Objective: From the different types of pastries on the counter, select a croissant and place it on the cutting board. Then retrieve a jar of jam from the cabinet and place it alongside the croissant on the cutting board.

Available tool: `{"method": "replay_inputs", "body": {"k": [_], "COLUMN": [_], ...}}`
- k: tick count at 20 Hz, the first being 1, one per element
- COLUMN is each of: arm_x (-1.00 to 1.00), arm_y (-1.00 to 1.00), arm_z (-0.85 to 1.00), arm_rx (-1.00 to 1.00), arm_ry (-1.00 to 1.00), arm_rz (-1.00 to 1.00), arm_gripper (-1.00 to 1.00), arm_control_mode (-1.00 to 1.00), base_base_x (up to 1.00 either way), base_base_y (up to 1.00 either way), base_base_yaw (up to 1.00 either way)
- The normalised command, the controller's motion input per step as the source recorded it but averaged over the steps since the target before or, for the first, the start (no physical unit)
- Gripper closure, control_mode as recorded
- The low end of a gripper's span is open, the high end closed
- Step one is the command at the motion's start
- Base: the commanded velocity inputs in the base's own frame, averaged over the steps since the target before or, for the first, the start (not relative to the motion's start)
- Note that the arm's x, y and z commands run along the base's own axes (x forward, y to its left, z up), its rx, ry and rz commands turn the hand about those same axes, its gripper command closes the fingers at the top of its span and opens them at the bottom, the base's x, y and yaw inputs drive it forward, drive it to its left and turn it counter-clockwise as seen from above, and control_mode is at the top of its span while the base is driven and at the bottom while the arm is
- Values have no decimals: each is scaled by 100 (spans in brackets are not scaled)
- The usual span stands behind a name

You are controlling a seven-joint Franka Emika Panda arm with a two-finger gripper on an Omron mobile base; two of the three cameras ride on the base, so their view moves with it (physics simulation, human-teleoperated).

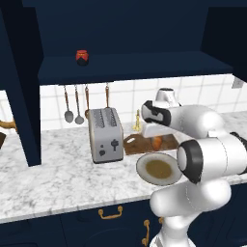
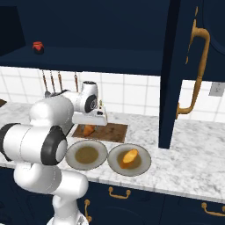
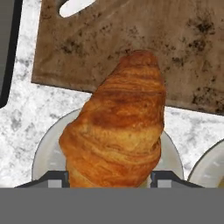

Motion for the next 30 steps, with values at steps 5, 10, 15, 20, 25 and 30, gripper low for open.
{"method": "replay_inputs", "body": {"k": [5, 10, 15, 20, 25, 30], "arm_x": [66, 52, 6, 7, 34, 27], "arm_y": [1, 9, 0, 0, 4, 1], "arm_z": [0, -13, -47, -37, -17, -4], "arm_rx": [0, -3, 0, 0, -1, -1], "arm_ry": [-1, 0, 0, 0, 0, -2], "arm_rz": [11, 13, 13, 11, 11, 9], "arm_gripper": [100, 100, 100, 100, 100, -100], "arm_control_mode": [-100, -100, -100, -100, -100, -100], "base_base_x": [0, 0, 0, 0, 0, 0], "base_base_y": [0, 0, 0, 0, 0, 0], "base_base_yaw": [0, 0, 0, 0, 0, 0]}}
